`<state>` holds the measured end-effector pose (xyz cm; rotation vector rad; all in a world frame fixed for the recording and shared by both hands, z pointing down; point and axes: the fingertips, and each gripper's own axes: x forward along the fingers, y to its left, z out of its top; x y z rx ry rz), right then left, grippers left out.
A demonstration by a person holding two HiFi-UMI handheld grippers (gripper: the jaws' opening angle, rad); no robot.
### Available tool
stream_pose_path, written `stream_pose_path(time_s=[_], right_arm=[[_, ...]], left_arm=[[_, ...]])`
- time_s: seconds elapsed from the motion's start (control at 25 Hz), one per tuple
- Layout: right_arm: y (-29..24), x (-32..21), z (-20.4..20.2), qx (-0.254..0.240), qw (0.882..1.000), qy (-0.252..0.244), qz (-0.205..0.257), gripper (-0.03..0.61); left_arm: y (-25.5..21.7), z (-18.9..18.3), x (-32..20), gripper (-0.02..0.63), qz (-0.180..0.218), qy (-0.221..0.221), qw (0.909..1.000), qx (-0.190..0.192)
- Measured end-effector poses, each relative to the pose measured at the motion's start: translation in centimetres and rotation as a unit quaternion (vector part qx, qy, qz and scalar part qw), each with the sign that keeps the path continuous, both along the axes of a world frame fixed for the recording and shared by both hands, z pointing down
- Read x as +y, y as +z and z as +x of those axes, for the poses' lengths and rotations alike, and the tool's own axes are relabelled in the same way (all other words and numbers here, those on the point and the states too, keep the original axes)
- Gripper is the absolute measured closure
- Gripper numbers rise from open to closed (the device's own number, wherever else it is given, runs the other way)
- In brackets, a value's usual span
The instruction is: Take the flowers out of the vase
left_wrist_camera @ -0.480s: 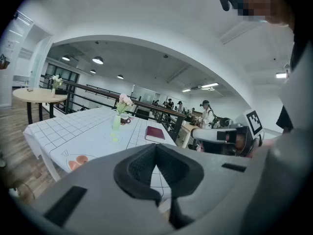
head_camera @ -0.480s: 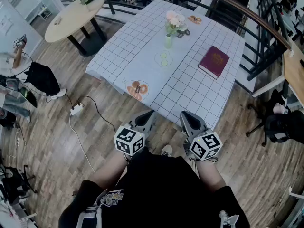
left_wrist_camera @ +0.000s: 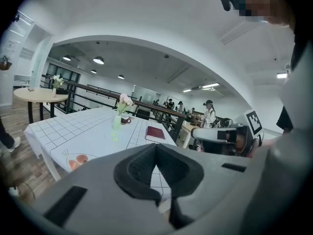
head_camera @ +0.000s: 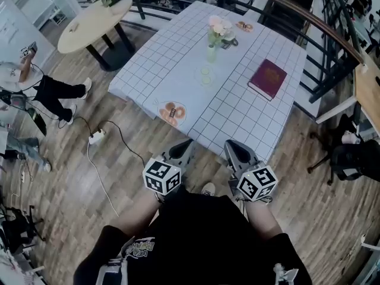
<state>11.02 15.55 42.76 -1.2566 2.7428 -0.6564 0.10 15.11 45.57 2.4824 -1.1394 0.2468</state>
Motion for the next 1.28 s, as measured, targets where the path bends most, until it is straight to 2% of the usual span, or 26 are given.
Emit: stream_pose_path(time_s=[0.76, 1.28], right_arm=[[-0.9, -2.3, 0.2, -0.019, 1.0, -0.022, 0.012, 0.557], [0.0, -5.1, 1.1, -0.025, 1.0, 0.002, 0.003, 0.557]], left_arm=[[-1.2, 0.0, -2.1, 0.606, 0.02, -0.025, 0.9995, -0.009], [-0.9, -0.1, -5.8, 0.606, 0.018, -0.014, 0.9996, -0.014]])
